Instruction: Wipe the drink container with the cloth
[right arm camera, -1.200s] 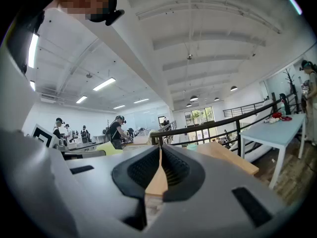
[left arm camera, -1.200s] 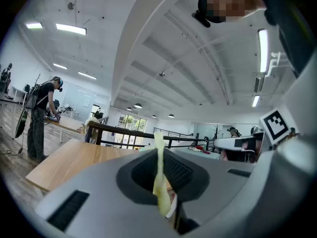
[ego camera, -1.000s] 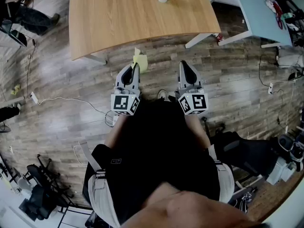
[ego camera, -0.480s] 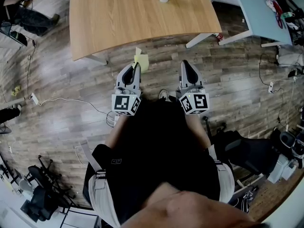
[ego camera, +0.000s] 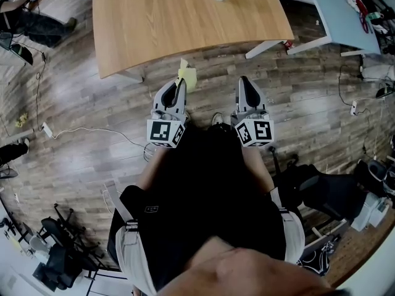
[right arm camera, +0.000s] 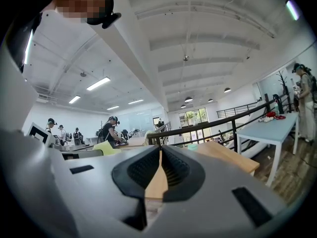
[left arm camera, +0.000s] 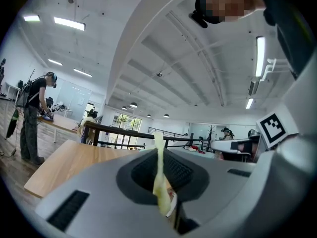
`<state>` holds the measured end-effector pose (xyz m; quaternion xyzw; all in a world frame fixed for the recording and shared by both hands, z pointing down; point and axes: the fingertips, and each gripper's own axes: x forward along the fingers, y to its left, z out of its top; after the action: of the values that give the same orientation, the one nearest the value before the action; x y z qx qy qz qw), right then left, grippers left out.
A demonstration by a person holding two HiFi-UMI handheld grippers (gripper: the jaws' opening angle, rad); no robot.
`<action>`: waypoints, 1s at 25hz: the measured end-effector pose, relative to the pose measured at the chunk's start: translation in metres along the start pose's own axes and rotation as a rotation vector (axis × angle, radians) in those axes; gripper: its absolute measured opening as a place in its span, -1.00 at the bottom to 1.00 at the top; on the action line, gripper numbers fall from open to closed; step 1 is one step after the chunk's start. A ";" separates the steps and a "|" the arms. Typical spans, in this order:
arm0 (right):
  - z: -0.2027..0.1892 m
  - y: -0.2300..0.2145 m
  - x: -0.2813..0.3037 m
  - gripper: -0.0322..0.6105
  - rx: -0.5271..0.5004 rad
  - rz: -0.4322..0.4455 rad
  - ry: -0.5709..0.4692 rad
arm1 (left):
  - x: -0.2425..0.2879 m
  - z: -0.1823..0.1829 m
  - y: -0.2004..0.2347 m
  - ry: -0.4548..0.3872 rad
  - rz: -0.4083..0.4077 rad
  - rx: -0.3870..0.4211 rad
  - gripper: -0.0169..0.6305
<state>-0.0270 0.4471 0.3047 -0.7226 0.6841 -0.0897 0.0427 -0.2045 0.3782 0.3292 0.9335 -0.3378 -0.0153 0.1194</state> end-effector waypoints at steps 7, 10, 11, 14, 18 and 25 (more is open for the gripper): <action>-0.004 0.021 0.012 -0.79 -0.006 -0.015 -0.012 | -0.005 0.004 0.021 0.002 -0.040 0.013 -0.84; -0.001 0.026 0.011 -0.79 -0.014 -0.015 -0.022 | -0.007 0.007 0.023 0.004 -0.044 0.020 -0.84; 0.000 0.027 0.012 -0.79 -0.016 -0.016 -0.023 | -0.007 0.008 0.024 0.005 -0.047 0.019 -0.84; 0.003 0.023 0.023 -0.79 -0.021 -0.020 -0.025 | 0.001 0.012 0.028 0.002 -0.053 0.008 -0.84; 0.005 0.006 0.034 -0.79 -0.022 -0.019 -0.025 | 0.023 0.010 0.023 0.012 -0.062 0.008 -0.84; 0.010 -0.040 0.071 -0.79 -0.029 -0.005 -0.018 | 0.081 0.009 0.017 0.019 -0.041 0.013 -0.84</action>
<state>0.0172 0.3784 0.3076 -0.7254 0.6833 -0.0734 0.0380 -0.1541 0.3125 0.3282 0.9411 -0.3176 -0.0066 0.1159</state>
